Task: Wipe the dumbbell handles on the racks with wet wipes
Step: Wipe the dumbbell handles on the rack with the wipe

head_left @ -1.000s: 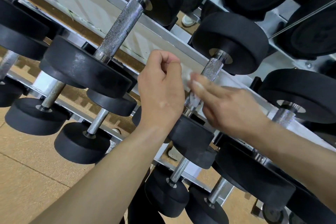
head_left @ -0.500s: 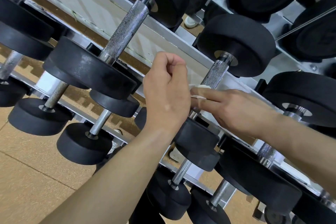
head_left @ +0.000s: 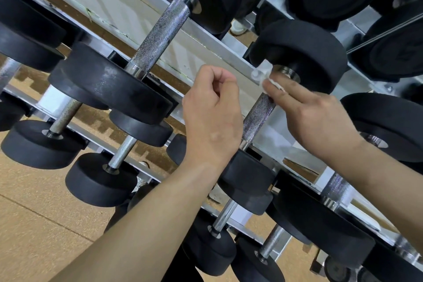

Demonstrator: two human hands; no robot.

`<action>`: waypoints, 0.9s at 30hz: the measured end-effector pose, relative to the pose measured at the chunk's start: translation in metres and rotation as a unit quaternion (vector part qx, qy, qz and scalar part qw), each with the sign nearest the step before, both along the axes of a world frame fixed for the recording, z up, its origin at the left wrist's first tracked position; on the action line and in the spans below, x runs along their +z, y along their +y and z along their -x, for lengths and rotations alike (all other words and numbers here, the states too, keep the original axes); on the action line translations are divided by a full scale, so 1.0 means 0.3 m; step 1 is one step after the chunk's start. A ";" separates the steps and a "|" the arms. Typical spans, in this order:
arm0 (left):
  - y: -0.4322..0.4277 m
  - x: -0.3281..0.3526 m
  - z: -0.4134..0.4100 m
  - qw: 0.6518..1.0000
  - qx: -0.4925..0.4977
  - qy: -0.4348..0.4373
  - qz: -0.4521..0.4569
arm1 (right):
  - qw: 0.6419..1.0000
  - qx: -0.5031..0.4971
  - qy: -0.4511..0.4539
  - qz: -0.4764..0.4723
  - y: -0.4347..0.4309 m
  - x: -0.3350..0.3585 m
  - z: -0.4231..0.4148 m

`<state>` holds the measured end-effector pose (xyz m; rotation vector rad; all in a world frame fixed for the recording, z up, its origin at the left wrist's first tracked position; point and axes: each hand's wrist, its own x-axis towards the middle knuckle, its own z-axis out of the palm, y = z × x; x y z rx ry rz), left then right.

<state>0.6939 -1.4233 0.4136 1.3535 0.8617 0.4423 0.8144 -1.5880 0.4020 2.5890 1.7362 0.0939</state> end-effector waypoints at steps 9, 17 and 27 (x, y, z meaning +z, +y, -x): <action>0.003 -0.003 0.000 0.999 0.018 -0.003 0.027 | 0.954 -0.067 0.281 -0.085 0.072 0.024 0.107; 0.009 -0.011 0.001 0.995 0.060 -0.018 0.076 | 0.978 0.061 0.187 0.065 0.062 0.054 0.076; 0.004 -0.020 -0.004 0.999 0.039 -0.004 0.030 | 0.977 0.045 0.193 0.081 0.063 0.052 0.140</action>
